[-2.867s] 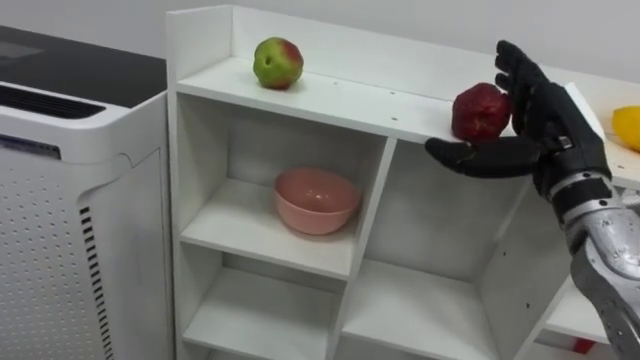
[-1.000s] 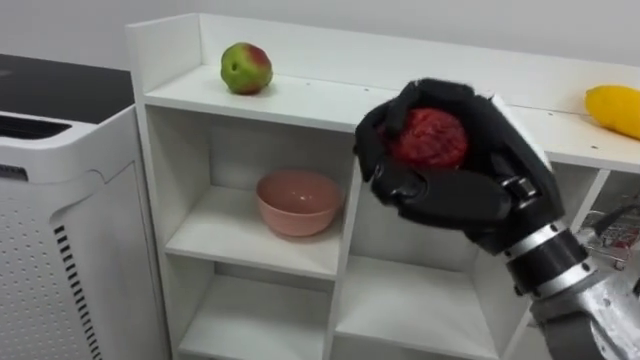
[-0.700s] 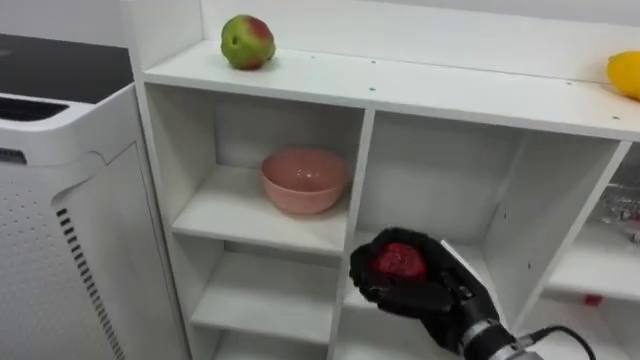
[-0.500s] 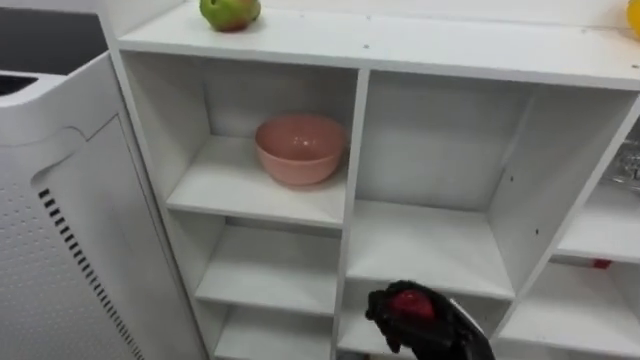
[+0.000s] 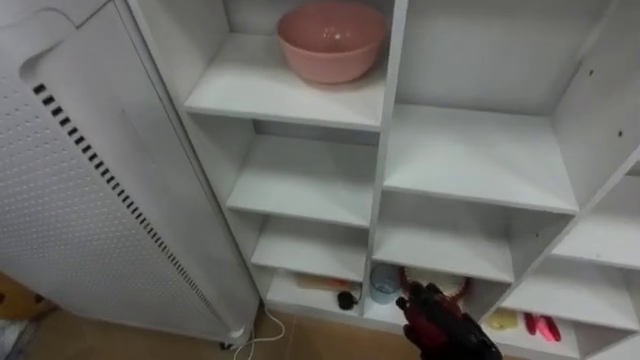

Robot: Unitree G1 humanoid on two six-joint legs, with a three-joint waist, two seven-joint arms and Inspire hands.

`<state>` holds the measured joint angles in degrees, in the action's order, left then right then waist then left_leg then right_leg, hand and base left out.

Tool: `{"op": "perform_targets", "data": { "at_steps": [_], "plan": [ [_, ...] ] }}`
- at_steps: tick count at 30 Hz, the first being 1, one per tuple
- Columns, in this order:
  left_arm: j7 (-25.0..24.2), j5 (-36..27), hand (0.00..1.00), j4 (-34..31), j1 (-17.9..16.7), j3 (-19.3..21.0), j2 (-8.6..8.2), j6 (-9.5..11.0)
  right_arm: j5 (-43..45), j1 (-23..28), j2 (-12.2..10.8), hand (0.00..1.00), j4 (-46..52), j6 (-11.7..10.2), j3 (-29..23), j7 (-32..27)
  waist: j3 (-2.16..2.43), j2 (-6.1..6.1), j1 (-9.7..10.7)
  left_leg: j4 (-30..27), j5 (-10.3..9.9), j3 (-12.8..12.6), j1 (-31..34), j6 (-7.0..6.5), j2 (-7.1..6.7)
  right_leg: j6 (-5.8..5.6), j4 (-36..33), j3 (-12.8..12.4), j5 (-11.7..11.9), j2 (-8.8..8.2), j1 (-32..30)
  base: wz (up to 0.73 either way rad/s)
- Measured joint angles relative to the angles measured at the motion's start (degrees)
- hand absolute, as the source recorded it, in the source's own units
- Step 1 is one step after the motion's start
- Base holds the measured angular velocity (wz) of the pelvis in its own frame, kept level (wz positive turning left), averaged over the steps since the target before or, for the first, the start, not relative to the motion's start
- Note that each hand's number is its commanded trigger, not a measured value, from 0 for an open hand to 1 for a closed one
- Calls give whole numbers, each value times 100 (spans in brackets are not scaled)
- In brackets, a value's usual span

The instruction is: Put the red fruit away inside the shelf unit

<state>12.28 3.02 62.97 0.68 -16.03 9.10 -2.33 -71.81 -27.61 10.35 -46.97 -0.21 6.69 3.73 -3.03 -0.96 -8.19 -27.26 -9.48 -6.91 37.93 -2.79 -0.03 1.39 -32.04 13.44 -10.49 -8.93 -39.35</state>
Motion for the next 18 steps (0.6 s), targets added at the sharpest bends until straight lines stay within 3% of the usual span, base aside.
{"op": "perform_targets", "data": {
  "at_steps": [4,10,18],
  "plan": [
    [18,-13,0,-9,-34,-66,-16,-60,-914,-669,312,100,-513,-67,-447,-133,-1,-1,-84,-243,33,-5,470,-44,-64,-14,-334,-28,-93,-106,-482,20],
    [132,-162,0,-16,-37,-336,-71,-193,-1503,-1322,607,100,-825,-116,-914,-549,-7,-13,-192,-454,31,-42,920,-56,-79,-2,-570,-39,-127,-185,-929,4],
    [236,-360,0,-341,-75,-328,-55,-190,-1954,-1696,872,100,-836,-181,-1327,-1222,-1,-7,-215,-499,47,-155,1143,-87,-36,-1,-597,-61,-131,-194,-1161,0]
  ]
}}
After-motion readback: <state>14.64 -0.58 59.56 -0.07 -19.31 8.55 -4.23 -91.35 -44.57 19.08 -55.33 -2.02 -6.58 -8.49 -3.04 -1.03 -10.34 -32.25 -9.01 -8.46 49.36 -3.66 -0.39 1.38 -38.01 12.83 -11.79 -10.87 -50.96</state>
